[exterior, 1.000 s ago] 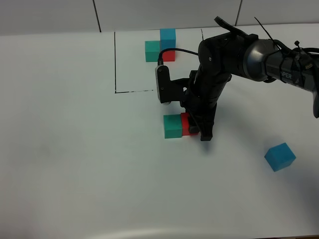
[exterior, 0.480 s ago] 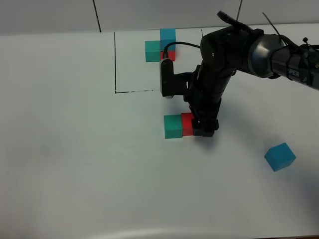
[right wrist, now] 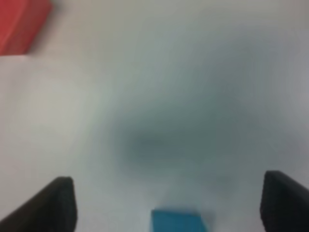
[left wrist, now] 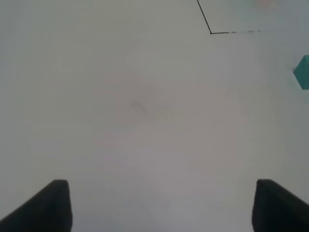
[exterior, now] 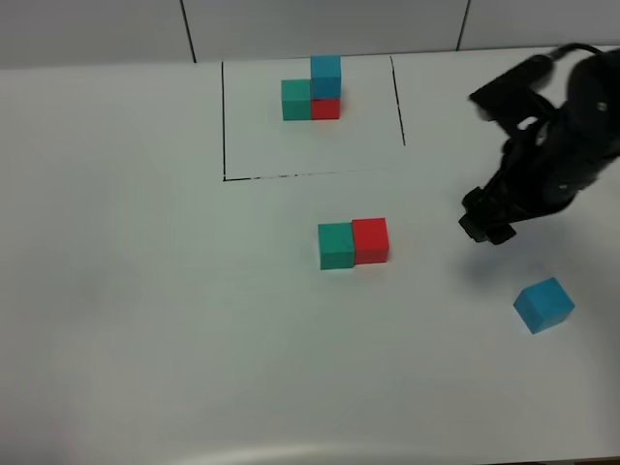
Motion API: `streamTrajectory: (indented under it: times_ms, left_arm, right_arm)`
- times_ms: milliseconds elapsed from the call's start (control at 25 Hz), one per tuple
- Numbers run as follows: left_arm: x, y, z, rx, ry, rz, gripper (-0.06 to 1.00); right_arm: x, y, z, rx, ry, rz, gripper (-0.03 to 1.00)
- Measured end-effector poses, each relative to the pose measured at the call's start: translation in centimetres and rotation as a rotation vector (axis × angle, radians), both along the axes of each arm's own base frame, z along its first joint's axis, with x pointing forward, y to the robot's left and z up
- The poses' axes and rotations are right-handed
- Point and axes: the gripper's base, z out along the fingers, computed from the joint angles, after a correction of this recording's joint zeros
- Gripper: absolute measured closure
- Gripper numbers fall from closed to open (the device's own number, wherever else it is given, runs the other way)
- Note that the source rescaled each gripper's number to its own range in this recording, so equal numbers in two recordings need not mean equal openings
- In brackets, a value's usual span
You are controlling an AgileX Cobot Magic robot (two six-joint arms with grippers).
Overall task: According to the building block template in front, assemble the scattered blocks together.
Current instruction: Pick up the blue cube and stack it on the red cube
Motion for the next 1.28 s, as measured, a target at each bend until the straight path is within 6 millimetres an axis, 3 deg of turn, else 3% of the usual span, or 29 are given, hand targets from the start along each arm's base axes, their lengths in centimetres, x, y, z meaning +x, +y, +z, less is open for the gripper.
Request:
streamTrajectory:
  times_ms: [200, 360, 720, 1280]
  left_arm:
    - [0.0, 0.0, 0.0, 0.000, 0.000, 0.000, 0.19]
    - [0.0, 0.0, 0.0, 0.000, 0.000, 0.000, 0.19]
    - [0.0, 0.0, 0.0, 0.000, 0.000, 0.000, 0.19]
    - [0.0, 0.0, 0.0, 0.000, 0.000, 0.000, 0.19]
  right_arm:
    - [-2.5, -2.8, -0.7, 0.132, 0.067, -0.490, 0.28]
    - [-3.6, -3.3, -2.1, 0.179, 0.120, -0.681, 0.29]
    - [-3.2, -3.0, -4.2, 0.263, 0.168, -0.891, 0.37]
    - [-2.8, -5.0, -6.5, 0.306, 0.276, -1.129, 0.37]
